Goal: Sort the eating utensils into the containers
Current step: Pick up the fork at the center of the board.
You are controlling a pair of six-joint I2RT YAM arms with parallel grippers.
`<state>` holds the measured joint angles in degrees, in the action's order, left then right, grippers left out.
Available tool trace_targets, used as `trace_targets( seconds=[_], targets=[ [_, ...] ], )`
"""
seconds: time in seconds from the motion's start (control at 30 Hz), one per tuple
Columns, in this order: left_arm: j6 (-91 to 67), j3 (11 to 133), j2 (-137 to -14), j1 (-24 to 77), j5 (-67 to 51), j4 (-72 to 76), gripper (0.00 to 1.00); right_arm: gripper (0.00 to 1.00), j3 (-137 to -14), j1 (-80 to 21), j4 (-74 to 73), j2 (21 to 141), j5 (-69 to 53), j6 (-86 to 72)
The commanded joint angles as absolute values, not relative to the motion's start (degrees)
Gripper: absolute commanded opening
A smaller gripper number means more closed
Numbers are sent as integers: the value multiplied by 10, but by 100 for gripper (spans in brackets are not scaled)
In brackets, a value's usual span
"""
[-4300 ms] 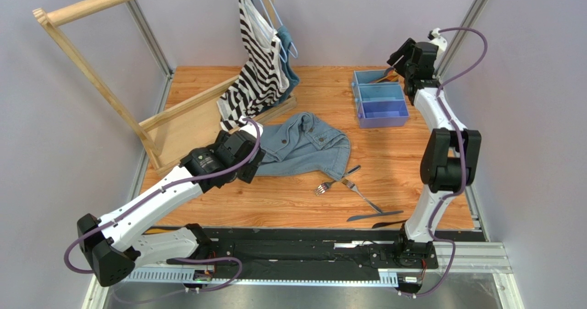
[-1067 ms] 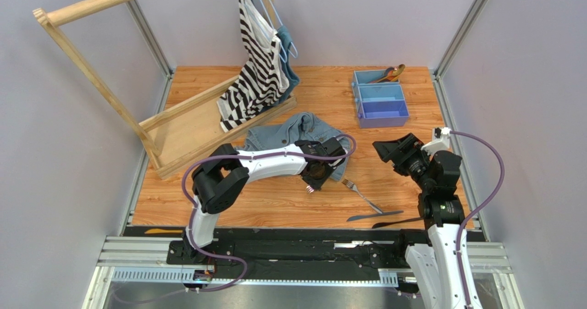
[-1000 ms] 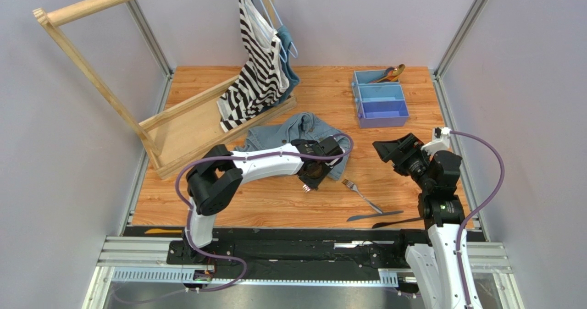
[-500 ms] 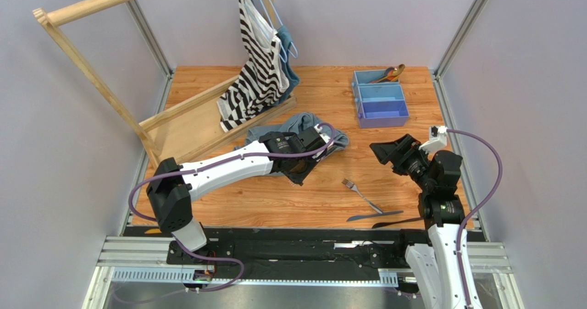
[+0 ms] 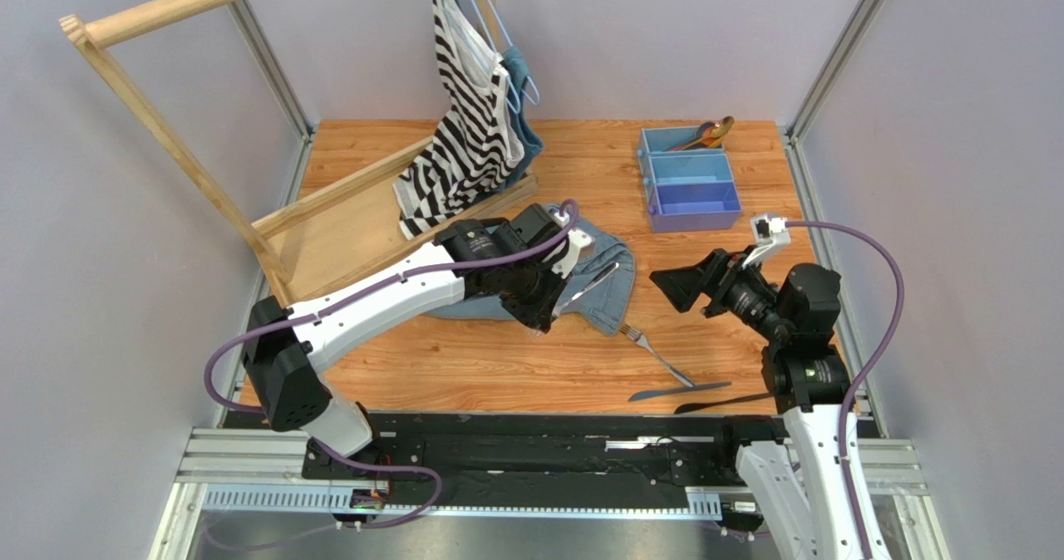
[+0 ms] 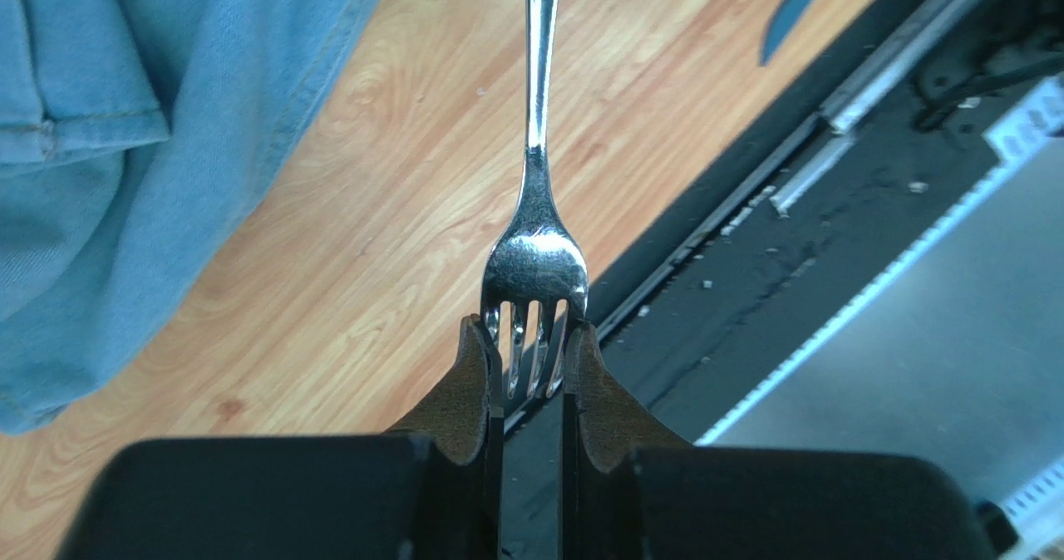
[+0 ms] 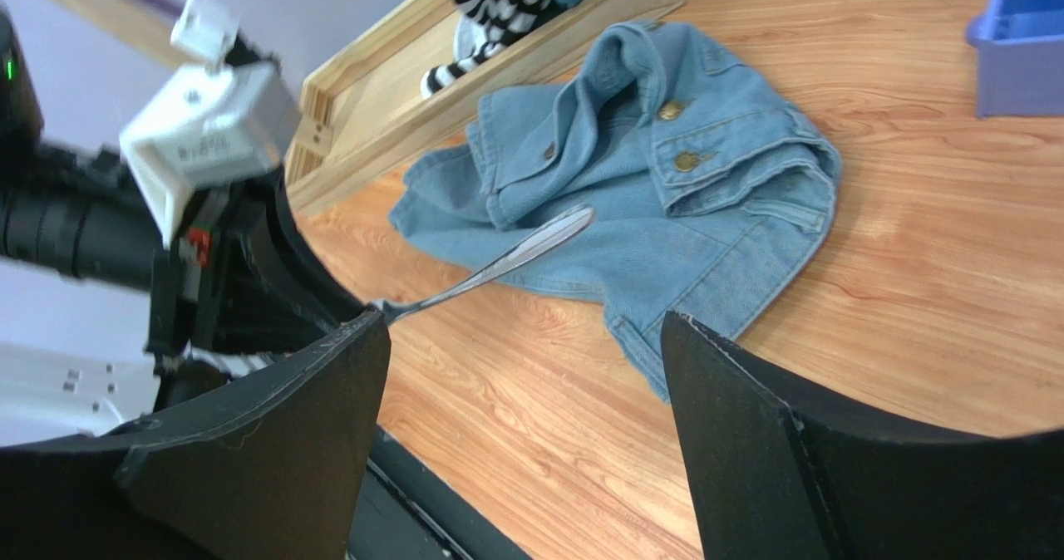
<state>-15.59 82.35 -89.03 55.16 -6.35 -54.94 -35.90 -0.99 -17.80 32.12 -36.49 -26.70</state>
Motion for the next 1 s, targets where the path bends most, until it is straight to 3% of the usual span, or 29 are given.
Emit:
trace_targets(
  seconds=[0.0, 0.23, 0.4, 0.67, 0.97],
  targets=[
    [-156, 876, -859, 541, -158, -548, 0, 84, -403, -61, -204, 305, -351, -210],
    [-181, 889, -840, 538, -173, -529, 0, 85, -405, -122, -195, 335, -250, -291],
    [-190, 875, -820, 538, -170, -524, 0, 81, -338, -121, -67, 368, -265, -454],
    [-192, 855, -807, 538, -172, -523, 0, 71, -288, -124, 91, 404, -294, -563],
    [-192, 849, -802, 538, -163, -521, 0, 70, -286, -137, 107, 402, -295, -577]
  ],
)
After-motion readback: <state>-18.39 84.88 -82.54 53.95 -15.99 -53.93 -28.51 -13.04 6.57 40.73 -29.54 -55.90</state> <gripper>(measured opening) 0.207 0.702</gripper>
